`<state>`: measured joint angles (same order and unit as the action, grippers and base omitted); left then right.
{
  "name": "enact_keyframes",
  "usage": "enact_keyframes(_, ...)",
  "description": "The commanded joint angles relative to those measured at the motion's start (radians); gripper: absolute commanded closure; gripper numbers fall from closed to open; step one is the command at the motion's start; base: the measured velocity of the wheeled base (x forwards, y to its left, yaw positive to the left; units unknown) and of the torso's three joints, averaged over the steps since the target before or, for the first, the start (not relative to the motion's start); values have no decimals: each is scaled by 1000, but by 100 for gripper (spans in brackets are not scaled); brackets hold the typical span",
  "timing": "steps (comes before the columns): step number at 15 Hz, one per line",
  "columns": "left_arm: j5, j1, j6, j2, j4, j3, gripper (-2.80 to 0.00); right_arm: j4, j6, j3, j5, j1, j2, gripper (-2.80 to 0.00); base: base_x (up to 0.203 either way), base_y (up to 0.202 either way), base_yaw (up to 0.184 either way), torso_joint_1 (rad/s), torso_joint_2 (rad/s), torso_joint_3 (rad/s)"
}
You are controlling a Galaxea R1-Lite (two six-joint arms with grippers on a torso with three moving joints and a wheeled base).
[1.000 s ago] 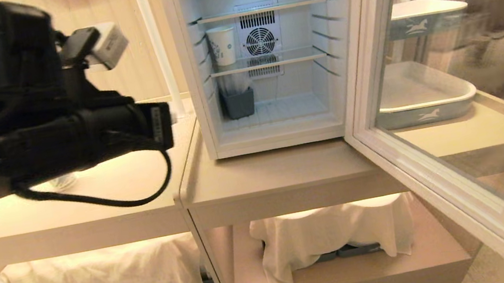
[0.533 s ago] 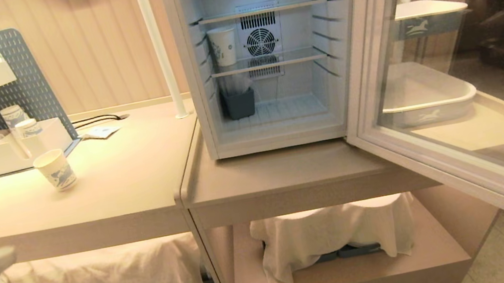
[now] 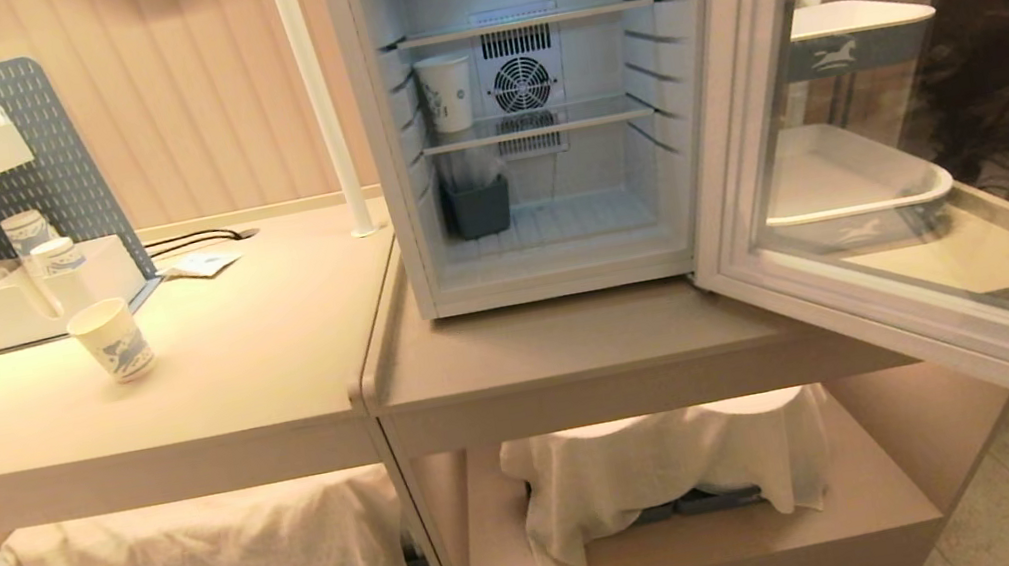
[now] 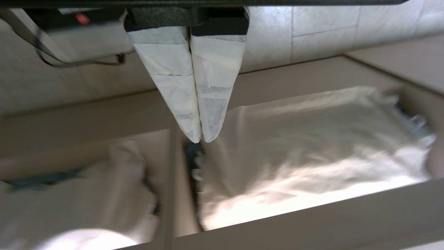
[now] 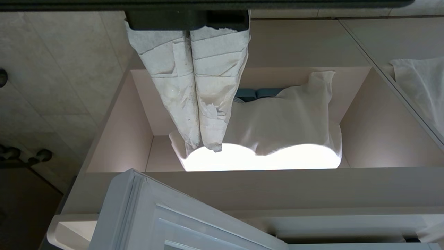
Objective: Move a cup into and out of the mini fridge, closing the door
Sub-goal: Put the paper cup in the freezer
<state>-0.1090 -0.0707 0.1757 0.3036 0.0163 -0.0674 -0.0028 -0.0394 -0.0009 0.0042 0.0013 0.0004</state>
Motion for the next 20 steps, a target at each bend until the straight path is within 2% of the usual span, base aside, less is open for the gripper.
enact_keyframes(1,74,34,-60,-144,-15,69,0,0,-1,-1,0,0,-1,0,0,0,0,0,0,0)
enact_keyframes(3,83,52,-83,-280,17,57,0,0,-1,1,0,0,-2,0,0,0,0,0,0,0)
enact_keyframes(4,90,59,-101,-304,-5,65,0,0,1,0,0,0,-2,0,0,0,0,0,0,0)
enact_keyframes(5,93,64,-109,-304,-12,69,0,0,-1,-1,0,0,-1,0,0,0,0,0,0,0)
enact_keyframes(7,86,63,-64,-304,-9,67,0,0,-1,1,0,0,-2,0,0,0,0,0,0,0)
enact_keyframes(15,93,65,-94,-304,-9,67,0,0,1,0,0,0,-2,0,-9,5,0,1,0,0)
enact_keyframes(18,89,63,-88,-304,-12,67,0,0,-1,1,0,-1,-1,0,-159,155,0,1,-2,1)
enact_keyframes(20,87,64,-86,-304,-14,66,0,0,-1,1,0,0,0,0,-15,103,2,1,0,-2)
